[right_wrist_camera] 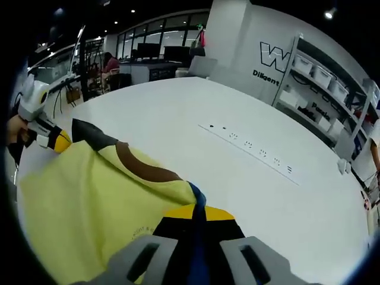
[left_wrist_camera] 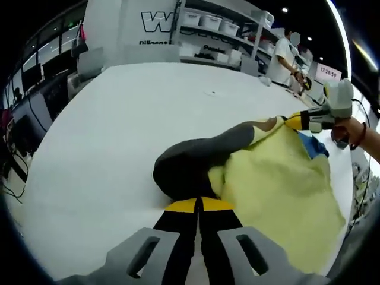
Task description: Fold the garment on the visible template until the final outline fits inside the template.
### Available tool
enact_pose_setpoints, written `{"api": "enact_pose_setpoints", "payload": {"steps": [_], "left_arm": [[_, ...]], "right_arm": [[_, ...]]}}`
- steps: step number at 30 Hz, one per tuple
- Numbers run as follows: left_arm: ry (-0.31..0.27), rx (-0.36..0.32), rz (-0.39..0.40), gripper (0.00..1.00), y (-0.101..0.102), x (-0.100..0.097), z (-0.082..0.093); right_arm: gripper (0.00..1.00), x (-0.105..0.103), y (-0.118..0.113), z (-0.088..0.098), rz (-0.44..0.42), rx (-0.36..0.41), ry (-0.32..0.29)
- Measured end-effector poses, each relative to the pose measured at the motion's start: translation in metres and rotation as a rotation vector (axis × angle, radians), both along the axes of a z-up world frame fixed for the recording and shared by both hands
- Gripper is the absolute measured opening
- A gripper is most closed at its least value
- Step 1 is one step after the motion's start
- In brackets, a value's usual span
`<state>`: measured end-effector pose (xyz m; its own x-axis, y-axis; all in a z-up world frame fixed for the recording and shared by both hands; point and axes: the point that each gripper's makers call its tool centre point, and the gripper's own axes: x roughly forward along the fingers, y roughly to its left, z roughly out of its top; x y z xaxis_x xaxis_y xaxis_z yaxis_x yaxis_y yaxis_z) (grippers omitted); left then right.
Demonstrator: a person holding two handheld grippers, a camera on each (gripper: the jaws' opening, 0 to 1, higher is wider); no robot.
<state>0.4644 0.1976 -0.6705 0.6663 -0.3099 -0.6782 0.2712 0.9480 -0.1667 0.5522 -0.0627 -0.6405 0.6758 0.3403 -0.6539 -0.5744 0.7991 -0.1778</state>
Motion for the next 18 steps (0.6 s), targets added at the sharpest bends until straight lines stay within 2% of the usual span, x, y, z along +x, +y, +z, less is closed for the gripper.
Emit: {"api": "enact_pose_setpoints", "payload": {"steps": [5,12,15,18], "left_arm": [[-0.018,-0.003,0.035,0.04,0.0095,0.0019,0.0075],[-0.002,-0.01,0.049,0.25,0.0077,0.0006,0.0045],[0.0,0.0,0.056,0.27,0.0105,0.0023,0.002],[-0.004,-0.008,0.053,0.24,0.0096,0.0072,0.0013]], "right_arm": [[0.0,-0.0006,0.0,0.0003,0.0,0.002,0.003],[0.0,-0.0009,-0.0001,0.0003,-0.003,0.007,0.009],[0.0,-0.0012,-0.0001,0.0003,0.001,0.006,0.01],[0.0,-0.0015,-0.0007,-0.0002,0.003,0.003,0.013]]}}
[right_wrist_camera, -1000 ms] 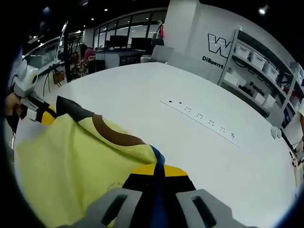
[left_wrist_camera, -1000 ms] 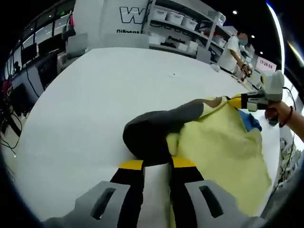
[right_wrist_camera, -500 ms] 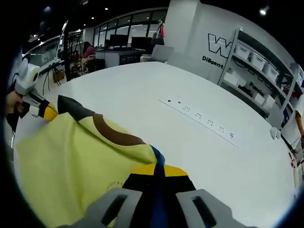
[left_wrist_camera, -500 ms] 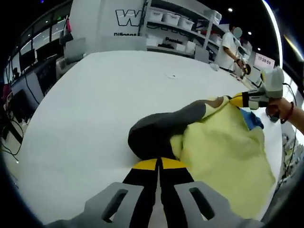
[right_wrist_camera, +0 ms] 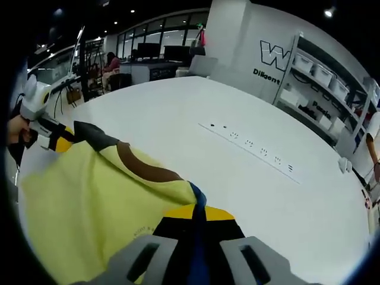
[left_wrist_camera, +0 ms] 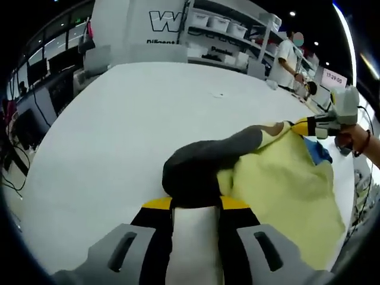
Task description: Fold the garment on the visible template until the final outline fits inside the template.
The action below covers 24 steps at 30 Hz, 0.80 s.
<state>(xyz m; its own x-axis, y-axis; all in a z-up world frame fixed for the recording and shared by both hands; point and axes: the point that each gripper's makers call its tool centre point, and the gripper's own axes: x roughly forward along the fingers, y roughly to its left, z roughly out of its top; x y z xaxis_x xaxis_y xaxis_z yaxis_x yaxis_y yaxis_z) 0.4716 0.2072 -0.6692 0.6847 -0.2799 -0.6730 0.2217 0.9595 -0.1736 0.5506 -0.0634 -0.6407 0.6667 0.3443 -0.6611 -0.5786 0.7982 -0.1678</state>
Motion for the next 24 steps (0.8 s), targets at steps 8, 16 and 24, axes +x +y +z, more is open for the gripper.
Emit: {"api": "enact_pose_setpoints", "payload": {"steps": [8,16,24], "left_arm": [[0.005,-0.018,-0.023,0.05,-0.008,-0.002,-0.001],[-0.021,-0.009,-0.053,0.02,-0.008,-0.004,0.008],[-0.048,0.068,-0.059,0.01,0.013,-0.006,0.023]], "right_arm": [[0.0,-0.001,-0.001,0.0,0.005,-0.008,0.001],[0.0,-0.001,-0.003,0.0,0.012,-0.02,0.0],[0.0,-0.002,-0.006,0.001,0.006,-0.019,0.001]]}}
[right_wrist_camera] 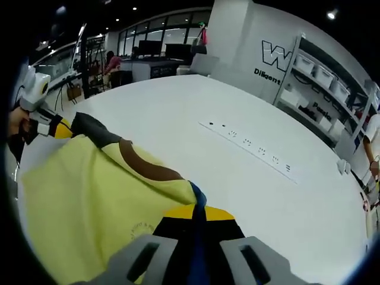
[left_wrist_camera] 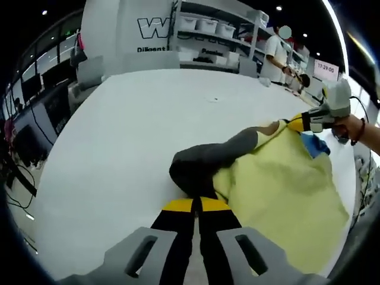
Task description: Fold the garment on the visible template until the final outline fits inside the template.
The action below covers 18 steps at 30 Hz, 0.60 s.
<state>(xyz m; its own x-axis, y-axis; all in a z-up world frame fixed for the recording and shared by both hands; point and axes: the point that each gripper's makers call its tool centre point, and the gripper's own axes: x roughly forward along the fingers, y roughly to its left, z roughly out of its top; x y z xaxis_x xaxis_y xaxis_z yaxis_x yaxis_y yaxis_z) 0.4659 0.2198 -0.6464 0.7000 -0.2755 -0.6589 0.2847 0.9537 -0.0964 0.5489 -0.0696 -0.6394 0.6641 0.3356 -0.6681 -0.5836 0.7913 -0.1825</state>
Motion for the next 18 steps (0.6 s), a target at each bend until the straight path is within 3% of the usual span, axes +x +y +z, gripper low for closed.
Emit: {"api": "enact_pose_setpoints", "payload": {"steps": [2,4,8,12,14,15,18], "left_arm": [[-0.013,0.02,0.013,0.01,0.009,-0.001,0.007],[-0.062,0.115,0.017,0.01,0.03,0.004,0.017],[-0.109,0.271,-0.007,0.01,0.049,0.006,0.034],[-0.182,0.364,-0.045,0.01,0.051,0.013,0.052],[-0.209,0.446,-0.089,0.01,0.047,0.016,0.055],[-0.212,0.462,-0.101,0.02,0.045,0.016,0.054],[-0.212,0.427,-0.087,0.07,0.04,0.018,0.049]], "right_arm": [[0.0,-0.001,0.0,0.001,0.0,0.0,0.0],[0.0,-0.001,0.0,0.002,0.001,0.002,-0.001],[0.0,-0.002,0.001,0.003,0.006,0.004,0.001],[0.0,-0.003,0.004,0.002,0.012,0.001,0.005],[0.0,-0.003,0.004,0.002,0.011,0.0,0.006],[0.0,-0.003,0.004,0.002,0.01,0.001,0.005],[0.0,-0.003,0.004,0.002,0.009,0.004,0.005]]}}
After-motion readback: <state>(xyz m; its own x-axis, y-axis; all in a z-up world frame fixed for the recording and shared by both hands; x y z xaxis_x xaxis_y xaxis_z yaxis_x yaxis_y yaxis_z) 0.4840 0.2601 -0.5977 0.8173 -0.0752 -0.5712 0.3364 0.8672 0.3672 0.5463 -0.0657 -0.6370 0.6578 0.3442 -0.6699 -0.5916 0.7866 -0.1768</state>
